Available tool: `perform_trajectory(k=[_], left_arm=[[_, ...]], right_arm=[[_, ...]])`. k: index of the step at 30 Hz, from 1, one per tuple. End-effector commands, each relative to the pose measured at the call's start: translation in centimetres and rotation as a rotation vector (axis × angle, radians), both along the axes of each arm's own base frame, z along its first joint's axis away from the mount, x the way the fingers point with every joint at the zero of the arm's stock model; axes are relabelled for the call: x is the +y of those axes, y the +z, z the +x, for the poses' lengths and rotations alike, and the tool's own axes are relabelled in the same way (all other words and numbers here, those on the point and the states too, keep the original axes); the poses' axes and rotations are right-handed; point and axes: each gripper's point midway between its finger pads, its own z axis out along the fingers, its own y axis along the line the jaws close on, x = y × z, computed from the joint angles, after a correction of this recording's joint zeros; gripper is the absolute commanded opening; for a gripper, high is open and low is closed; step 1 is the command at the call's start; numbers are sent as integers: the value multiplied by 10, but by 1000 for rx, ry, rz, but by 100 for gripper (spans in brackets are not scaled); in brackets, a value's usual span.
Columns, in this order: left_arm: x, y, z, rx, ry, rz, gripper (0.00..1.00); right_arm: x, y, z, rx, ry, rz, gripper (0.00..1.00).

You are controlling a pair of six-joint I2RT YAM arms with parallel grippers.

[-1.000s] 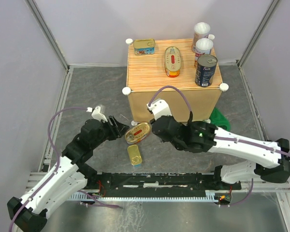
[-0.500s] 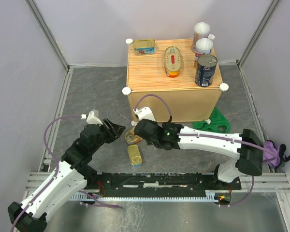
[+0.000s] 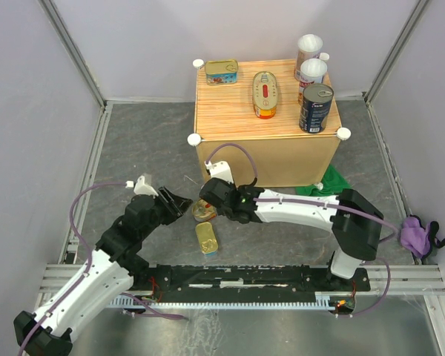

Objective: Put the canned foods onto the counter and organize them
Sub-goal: Adjust the canned food at the center of the board.

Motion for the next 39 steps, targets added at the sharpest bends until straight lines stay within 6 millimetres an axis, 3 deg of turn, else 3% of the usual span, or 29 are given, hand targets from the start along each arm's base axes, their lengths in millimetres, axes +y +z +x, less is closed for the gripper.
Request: perform_trajectory(k=[1,20,28,39], left_arm=[[-3,2,-1,2,0,-31,55],[-1,-18,-15,50,-25,-24,54],[-1,-25,-17,64,-24,-28,53],[-5,-33,-20,81,-39,-52,53]], right_arm=[[5,-5,20,-41,-104,66,48],[-4,-44,43,-53,-275,56,47],[-19,-63,41,-21,-350,21,46],[-38,-67,28,11,-398,23,45]])
